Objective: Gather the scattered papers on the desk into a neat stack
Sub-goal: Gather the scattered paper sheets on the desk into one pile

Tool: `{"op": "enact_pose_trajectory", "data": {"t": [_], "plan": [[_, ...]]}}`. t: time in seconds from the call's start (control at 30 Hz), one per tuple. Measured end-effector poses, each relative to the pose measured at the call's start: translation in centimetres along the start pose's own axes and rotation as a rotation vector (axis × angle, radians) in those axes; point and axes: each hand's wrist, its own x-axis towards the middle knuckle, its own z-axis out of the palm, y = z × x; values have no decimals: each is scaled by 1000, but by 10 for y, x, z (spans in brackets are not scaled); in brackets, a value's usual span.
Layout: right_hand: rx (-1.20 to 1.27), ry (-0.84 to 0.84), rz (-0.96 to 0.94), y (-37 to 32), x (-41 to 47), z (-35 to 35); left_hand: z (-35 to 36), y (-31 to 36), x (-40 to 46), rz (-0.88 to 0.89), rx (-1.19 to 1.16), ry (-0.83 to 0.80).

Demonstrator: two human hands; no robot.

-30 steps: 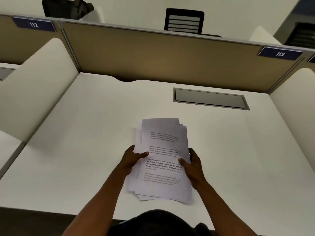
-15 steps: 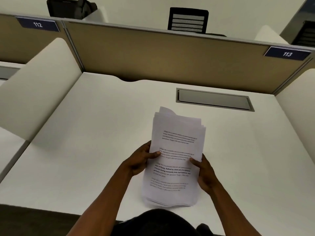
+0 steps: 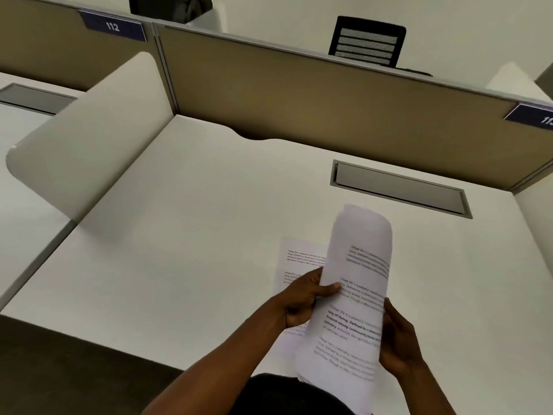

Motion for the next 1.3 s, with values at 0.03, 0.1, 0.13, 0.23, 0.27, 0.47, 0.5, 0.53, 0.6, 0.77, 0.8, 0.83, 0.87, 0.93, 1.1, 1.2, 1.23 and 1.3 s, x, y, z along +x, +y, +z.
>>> {"op": "enact_pose_trajectory", "data": {"t": [0.03, 0.1, 0.13, 0.23, 0.27, 0.47, 0.5, 0.53, 0.6, 0.77, 0.8, 0.83, 0.87, 0.93, 1.1, 1.2, 1.23, 1.3], "plan": [[-27, 39, -56, -1, 2, -1, -4, 0, -1, 10, -8, 86], [-132, 126, -188, -3, 4, -2, -14, -2, -2, 8, -6, 287], [-210, 156, -247, -4, 7, -1, -20, -4, -2, -7, 21, 392], [-439, 206, -299, -1, 13, 11, -29, -12, -6, -72, 215, 642], [-473, 230, -288, 2, 16, 15, -32, -14, -7, -86, 327, 715], [-622, 419, -301, 20, 44, 30, -43, -14, -5, -271, 978, 942], [-677, 466, -319, 24, 47, 33, -42, -13, -3, -284, 961, 925], [-766, 535, -341, 28, 50, 34, -41, -13, -1, -293, 951, 904], [-1017, 686, -386, 36, 56, 39, -36, -16, 4, -308, 997, 878], [-1362, 766, -411, 43, 60, 44, -34, -19, 15, -275, 984, 940], [-1374, 761, -397, 42, 58, 44, -35, -19, 16, -261, 948, 949], [-1369, 747, -394, 42, 57, 43, -37, -18, 16, -246, 914, 951], [-1344, 725, -401, 41, 56, 42, -37, -17, 16, -229, 883, 947], [-1263, 676, -415, 39, 55, 39, -38, -16, 15, -183, 843, 933], [-1076, 575, -417, 32, 48, 37, -40, -8, 11, -1, 565, 866], [-1011, 562, -411, 32, 46, 31, -44, 2, 12, -68, 413, 909], [-1004, 561, -408, 33, 46, 29, -48, 4, 13, -95, 366, 911], [-985, 562, -409, 35, 46, 25, -55, 8, 13, -136, 243, 842]]}}
